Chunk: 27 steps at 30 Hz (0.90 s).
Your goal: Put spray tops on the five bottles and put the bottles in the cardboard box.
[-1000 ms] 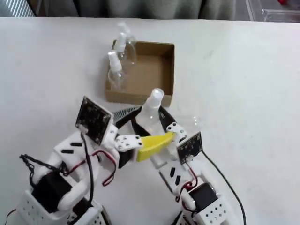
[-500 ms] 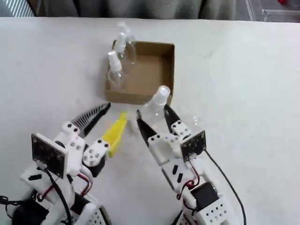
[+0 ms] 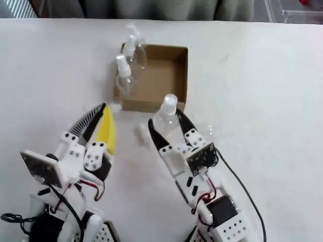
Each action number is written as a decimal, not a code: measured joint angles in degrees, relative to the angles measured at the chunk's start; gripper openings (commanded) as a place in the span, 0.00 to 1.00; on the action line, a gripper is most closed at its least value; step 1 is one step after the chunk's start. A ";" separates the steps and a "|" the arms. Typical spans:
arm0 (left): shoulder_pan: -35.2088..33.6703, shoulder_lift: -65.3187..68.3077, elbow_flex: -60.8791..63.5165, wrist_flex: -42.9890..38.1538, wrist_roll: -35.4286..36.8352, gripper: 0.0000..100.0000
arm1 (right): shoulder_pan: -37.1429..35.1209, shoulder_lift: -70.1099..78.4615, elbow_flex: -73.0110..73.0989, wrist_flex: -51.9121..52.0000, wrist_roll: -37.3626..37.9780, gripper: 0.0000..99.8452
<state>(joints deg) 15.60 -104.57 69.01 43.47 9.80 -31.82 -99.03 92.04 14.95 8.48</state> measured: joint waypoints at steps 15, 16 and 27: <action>15.38 0.09 9.49 0.97 -8.62 0.02 | 0.35 23.65 -25.58 1.85 0.35 0.01; 15.65 0.26 12.04 -1.32 -8.79 0.02 | 0.35 25.85 -27.87 2.20 0.35 0.01; 17.05 1.05 25.93 -20.48 -4.75 0.02 | 0.26 44.04 -42.55 5.63 0.35 0.01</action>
<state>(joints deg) 32.66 -103.52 94.95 22.99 5.05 -31.56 -54.99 49.49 20.57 8.84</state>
